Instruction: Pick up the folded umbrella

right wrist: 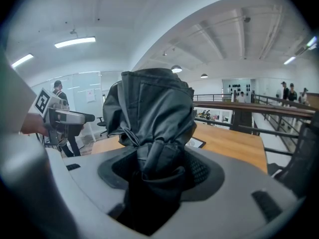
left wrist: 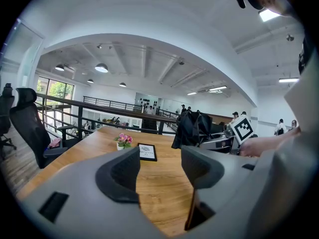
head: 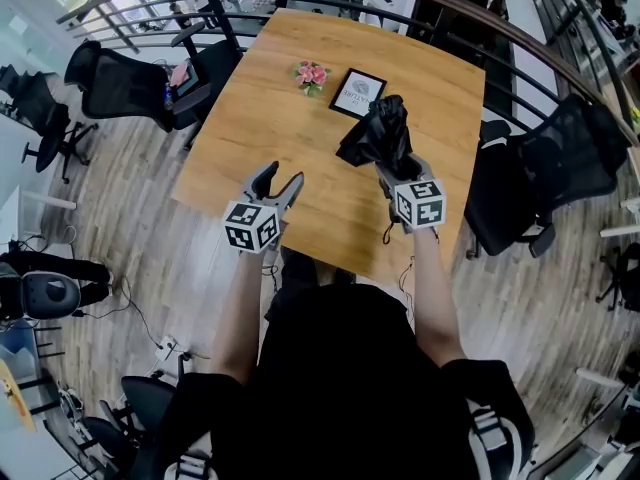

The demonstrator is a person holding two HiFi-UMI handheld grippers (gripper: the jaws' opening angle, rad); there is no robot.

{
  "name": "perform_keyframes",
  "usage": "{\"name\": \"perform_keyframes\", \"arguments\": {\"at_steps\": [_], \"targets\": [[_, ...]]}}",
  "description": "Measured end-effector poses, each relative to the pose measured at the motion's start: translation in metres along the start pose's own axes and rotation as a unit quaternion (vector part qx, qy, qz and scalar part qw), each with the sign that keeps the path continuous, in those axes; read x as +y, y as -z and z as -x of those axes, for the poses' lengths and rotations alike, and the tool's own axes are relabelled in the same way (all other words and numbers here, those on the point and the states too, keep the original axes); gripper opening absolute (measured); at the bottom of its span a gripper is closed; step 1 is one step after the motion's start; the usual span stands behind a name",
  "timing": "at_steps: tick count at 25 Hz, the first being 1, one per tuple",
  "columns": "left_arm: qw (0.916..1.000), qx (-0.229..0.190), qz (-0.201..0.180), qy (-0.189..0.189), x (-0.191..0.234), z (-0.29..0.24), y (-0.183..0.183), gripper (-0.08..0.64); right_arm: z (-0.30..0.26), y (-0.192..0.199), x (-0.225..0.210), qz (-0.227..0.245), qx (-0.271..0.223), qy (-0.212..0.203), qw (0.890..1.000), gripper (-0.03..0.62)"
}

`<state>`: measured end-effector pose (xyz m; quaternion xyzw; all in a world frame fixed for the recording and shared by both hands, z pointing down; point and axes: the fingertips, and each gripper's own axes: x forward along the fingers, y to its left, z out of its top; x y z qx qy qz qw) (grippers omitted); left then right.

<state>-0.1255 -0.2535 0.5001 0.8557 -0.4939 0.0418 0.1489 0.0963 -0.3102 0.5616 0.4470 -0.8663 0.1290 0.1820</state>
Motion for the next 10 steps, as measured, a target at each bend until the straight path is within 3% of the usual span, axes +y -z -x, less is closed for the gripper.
{"name": "perform_keyframes", "arguments": {"at_steps": [10], "targets": [[0.9999,0.007,0.006,-0.013,-0.003,0.006,0.013,0.272,0.002,0.007,0.001,-0.008,0.001,-0.012,1.000,0.259]]}}
